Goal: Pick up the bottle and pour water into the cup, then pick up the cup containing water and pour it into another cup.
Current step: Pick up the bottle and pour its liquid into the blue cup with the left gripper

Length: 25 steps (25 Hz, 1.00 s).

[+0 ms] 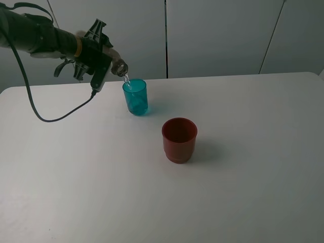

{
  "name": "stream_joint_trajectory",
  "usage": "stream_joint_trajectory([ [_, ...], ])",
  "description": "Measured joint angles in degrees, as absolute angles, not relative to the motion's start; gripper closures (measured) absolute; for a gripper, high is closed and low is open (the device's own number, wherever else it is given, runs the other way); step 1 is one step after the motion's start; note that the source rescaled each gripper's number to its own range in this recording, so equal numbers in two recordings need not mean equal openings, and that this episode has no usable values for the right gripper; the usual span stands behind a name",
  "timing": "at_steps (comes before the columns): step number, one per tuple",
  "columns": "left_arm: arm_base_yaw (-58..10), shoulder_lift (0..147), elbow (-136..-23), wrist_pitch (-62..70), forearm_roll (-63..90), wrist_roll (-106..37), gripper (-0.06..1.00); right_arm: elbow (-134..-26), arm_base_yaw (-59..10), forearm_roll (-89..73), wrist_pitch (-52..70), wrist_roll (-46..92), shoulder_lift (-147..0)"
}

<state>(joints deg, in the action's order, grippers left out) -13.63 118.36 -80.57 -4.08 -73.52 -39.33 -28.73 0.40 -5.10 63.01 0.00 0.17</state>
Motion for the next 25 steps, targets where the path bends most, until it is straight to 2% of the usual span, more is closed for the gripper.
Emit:
stream_joint_trajectory([
  [25, -13.6, 118.4, -80.6, -4.1, -75.1, -42.5, 0.92, -28.7, 0.4, -5.1, 63.0, 0.0, 0.2],
])
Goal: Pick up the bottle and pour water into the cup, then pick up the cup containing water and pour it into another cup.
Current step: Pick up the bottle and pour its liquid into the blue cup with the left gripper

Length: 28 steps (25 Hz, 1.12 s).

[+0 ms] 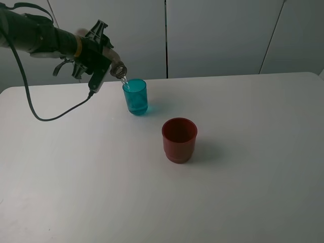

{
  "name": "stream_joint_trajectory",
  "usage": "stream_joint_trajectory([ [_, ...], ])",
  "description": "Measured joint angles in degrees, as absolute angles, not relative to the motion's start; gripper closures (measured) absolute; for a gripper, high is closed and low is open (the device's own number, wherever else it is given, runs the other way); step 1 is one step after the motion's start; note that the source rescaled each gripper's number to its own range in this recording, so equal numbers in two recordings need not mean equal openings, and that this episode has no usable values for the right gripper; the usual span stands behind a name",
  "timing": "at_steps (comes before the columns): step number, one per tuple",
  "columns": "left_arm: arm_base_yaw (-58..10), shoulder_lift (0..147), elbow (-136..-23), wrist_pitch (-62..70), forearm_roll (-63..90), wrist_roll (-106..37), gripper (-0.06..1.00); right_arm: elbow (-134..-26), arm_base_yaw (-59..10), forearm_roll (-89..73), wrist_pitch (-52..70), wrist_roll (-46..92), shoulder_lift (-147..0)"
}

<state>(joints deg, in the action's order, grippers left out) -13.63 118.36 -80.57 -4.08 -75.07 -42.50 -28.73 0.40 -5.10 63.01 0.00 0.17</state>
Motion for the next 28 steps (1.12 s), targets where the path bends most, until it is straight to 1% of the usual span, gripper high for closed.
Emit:
stream_joint_trajectory([
  [15, -13.6, 118.4, -80.6, -4.1, -76.3, -42.6, 0.92, -28.7, 0.4, -5.1, 63.0, 0.0, 0.2],
  [28, -13.2, 118.5, -81.6, -4.0, -72.7, -42.6, 0.92, -28.7, 0.4, -5.1, 63.0, 0.0, 0.2],
])
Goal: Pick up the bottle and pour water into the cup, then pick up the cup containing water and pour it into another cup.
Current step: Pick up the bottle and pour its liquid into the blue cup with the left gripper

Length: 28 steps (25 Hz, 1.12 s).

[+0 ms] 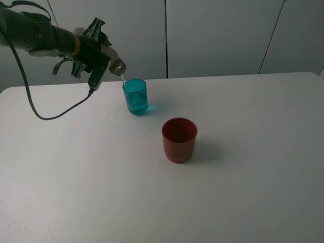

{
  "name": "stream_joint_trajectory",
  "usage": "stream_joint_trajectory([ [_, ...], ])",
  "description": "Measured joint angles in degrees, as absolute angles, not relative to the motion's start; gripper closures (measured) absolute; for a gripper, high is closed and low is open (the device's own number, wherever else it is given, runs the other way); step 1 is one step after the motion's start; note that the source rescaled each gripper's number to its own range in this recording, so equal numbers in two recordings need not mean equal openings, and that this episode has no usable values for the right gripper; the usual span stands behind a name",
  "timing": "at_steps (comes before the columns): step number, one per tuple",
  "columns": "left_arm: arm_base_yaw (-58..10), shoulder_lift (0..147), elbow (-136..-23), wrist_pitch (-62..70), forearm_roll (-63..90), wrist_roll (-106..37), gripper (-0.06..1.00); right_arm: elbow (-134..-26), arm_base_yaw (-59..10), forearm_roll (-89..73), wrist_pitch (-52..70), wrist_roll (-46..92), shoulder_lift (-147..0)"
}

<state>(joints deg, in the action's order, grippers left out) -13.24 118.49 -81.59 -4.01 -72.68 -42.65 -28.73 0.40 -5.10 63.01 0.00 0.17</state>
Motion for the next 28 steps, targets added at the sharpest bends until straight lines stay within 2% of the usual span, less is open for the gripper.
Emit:
stream_joint_trajectory([
  [28, -13.1, 119.2, -84.1, -7.0, -76.2, -43.5, 0.92, -28.7, 0.4, -5.1, 63.0, 0.0, 0.2],
])
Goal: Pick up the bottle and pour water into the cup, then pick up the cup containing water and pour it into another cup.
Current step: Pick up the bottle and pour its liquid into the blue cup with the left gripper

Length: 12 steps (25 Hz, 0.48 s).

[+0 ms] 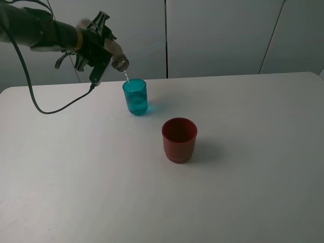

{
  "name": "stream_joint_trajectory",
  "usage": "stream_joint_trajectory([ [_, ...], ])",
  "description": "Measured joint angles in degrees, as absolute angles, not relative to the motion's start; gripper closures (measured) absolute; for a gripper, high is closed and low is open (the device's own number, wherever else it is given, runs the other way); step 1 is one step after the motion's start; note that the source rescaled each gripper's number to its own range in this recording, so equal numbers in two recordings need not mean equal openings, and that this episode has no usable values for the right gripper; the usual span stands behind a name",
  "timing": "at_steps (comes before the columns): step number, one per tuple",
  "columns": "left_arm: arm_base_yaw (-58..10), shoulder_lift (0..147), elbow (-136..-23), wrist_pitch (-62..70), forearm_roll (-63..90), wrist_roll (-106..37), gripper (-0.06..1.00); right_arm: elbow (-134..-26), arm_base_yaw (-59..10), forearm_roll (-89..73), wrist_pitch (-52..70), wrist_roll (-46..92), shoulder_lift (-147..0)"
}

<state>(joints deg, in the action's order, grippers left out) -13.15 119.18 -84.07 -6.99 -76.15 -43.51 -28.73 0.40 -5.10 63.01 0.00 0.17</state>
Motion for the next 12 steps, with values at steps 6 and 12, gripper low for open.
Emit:
stream_joint_trajectory([
  [6, -13.1, 119.2, -84.1, -7.0, -76.2, -44.2, 0.92, -28.7, 0.4, -5.1, 63.0, 0.0, 0.2],
  [12, -13.1, 119.2, -84.1, -7.1, -76.2, -45.1, 0.92, -28.7, 0.4, -5.1, 63.0, 0.0, 0.2],
])
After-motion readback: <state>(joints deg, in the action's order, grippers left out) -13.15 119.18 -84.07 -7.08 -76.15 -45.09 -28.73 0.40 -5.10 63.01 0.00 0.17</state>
